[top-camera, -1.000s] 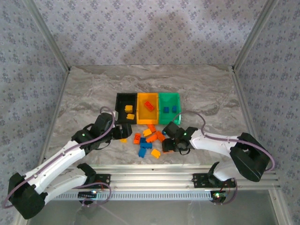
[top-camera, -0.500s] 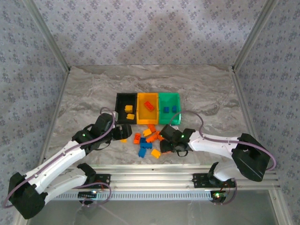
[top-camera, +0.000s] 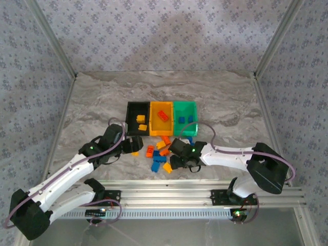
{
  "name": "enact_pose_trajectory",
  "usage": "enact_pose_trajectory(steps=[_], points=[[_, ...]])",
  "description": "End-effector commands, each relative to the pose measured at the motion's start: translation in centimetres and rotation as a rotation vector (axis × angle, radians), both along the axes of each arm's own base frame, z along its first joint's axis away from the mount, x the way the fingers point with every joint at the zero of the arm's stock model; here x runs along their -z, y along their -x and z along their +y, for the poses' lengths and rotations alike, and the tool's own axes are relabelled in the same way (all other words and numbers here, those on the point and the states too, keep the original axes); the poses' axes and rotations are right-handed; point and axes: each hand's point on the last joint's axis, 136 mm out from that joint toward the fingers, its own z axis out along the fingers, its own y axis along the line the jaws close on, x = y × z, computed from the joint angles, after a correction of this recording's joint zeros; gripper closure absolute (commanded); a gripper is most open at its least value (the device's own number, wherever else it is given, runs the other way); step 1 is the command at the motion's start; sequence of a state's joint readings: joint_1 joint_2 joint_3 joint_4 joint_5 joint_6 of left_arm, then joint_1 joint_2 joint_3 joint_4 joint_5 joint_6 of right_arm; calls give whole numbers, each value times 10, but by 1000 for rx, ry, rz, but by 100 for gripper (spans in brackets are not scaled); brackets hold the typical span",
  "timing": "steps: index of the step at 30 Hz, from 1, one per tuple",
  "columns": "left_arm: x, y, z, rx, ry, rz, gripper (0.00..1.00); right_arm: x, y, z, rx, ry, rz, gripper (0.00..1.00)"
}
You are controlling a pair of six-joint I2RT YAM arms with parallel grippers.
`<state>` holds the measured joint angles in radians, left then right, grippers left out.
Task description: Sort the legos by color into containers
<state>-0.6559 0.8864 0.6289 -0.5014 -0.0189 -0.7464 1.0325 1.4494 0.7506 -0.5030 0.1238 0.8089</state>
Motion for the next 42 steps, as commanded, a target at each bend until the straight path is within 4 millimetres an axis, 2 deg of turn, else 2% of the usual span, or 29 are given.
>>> enact_pose_trajectory(steps=[1, 5, 12, 20, 26, 30, 36, 42], points=[[4, 1, 4, -13, -8, 13, 13, 11, 6, -9, 9, 68, 31, 19], [6, 1, 5, -16, -11, 17, 13, 20, 14, -18, 19, 120, 86, 19], [6, 0, 5, -14, -13, 15, 13, 32, 18, -34, 31, 229, 124, 20], [8, 2, 6, -16, -18, 22, 13, 43, 18, -41, 27, 335, 135, 20], [8, 2, 8, -21, -16, 20, 13, 49, 24, -51, 70, 366, 148, 29], [8, 2, 8, -21, -13, 19, 13, 46, 20, -71, 136, 394, 114, 30], [8, 2, 9, -25, -12, 19, 13, 30, 14, -104, 251, 402, 56, 30], [6, -1, 8, -30, -3, 15, 13, 23, 4, -98, 262, 306, 30, 23]])
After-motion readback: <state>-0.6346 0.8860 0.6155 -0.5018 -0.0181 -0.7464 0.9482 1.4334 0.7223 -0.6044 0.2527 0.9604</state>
